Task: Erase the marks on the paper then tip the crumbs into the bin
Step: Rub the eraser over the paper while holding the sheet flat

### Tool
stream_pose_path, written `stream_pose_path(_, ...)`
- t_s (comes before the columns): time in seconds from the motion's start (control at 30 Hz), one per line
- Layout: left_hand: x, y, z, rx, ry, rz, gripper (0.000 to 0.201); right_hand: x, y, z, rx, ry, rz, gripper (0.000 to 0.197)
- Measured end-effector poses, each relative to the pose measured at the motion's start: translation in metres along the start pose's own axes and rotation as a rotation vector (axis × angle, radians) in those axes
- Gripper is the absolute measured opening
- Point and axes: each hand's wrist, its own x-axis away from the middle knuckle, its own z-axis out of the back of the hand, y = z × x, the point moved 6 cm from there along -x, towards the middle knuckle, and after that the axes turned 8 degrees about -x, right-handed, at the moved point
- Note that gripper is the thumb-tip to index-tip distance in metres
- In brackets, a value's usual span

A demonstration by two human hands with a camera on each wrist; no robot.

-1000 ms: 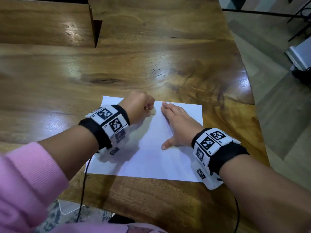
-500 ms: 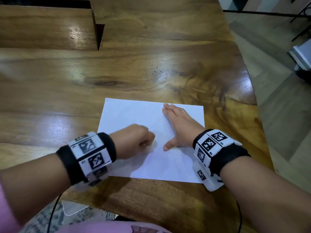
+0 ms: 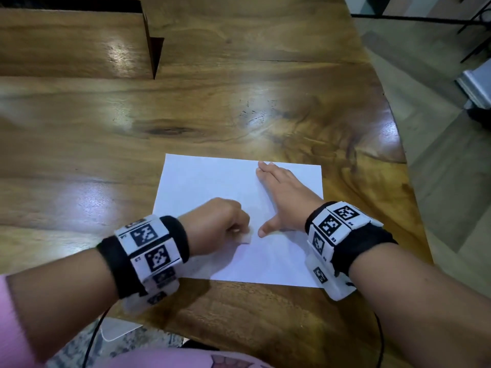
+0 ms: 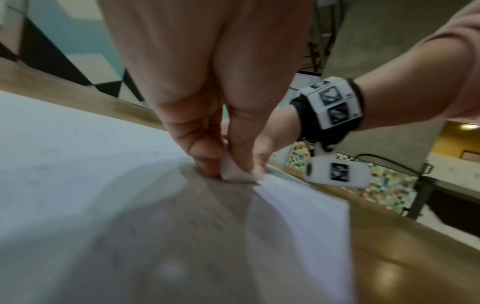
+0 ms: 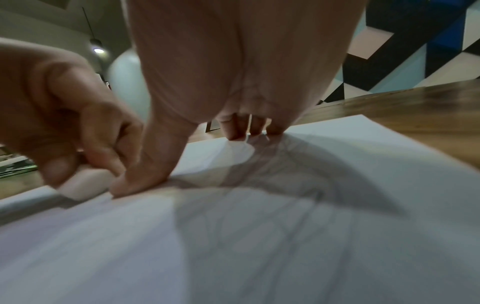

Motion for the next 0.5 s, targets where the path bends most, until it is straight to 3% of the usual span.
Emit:
stream_pose_path(0.2,-0.043,-0.035,0.045,-0.027,0.227,0.253,0.011,0.003,-0.001,-0.002,0.056,-0.016,0.001,0.133)
stream_pose_path(0.4,0.001,-0.011,0.001,-0.041,-0.006,0.055,0.005,0.004,-0.001,-0.002,0.066,-0.024,0.006,0.134)
stream_pose_path(0.5,-0.023,-0.028,0.026,-0.031,0.167,0.156,0.005,0.003,0.000,-0.002,0.067,-0.020,0.001,0.134)
